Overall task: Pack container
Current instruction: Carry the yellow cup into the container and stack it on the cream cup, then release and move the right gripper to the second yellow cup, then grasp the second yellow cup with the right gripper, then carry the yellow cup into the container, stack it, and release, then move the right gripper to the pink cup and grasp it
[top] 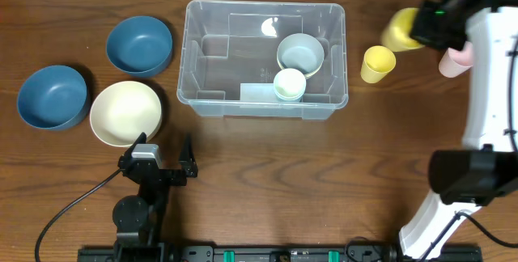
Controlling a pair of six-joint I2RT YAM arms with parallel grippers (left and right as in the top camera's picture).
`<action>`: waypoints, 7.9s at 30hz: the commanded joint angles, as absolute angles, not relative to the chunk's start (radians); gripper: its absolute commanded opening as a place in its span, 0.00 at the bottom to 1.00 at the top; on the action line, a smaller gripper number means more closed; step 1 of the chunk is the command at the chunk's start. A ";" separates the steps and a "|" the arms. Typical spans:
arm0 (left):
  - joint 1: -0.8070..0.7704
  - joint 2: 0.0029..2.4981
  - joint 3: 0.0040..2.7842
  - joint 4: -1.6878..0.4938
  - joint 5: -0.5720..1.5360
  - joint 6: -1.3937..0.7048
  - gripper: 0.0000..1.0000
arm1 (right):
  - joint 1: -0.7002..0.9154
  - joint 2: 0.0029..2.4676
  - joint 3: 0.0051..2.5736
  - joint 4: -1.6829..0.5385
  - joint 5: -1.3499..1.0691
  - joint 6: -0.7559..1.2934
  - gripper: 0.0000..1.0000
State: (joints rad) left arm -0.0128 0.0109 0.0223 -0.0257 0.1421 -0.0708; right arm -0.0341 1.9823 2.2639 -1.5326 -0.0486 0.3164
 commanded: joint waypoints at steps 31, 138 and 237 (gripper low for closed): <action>-0.008 0.005 0.004 -0.059 0.149 -0.057 0.98 | 0.494 2.231 2.269 -1.520 0.064 0.329 0.02; -0.007 0.005 0.004 -0.059 0.149 -0.058 0.98 | 0.479 2.071 2.261 -1.499 0.081 0.376 0.01; -0.007 0.005 0.004 -0.059 0.149 -0.057 0.98 | -0.439 2.460 2.376 -1.393 0.037 0.395 0.01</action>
State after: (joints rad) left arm -0.0132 0.0109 0.0223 -0.0257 0.1421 -0.0708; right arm -0.4362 2.4889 2.3680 -1.3746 0.0471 0.3985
